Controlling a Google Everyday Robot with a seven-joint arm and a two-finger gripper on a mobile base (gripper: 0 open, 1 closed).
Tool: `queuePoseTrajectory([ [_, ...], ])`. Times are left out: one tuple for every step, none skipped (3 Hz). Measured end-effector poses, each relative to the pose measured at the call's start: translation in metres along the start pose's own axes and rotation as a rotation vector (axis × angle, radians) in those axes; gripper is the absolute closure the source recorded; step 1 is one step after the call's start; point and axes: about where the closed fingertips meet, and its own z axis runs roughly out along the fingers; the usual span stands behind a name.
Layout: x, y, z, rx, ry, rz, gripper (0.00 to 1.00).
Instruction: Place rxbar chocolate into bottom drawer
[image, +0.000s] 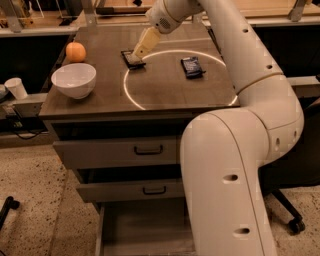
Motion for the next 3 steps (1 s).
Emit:
queuePoseTrajectory([
  [-0.001,0.000,0.003,-0.003,-0.009,0.027,0.00],
  [0.000,-0.011,0.004,0.059,0.010,0.042,0.00],
  [0.001,-0.025,0.005,0.169,0.002,0.046,0.00],
])
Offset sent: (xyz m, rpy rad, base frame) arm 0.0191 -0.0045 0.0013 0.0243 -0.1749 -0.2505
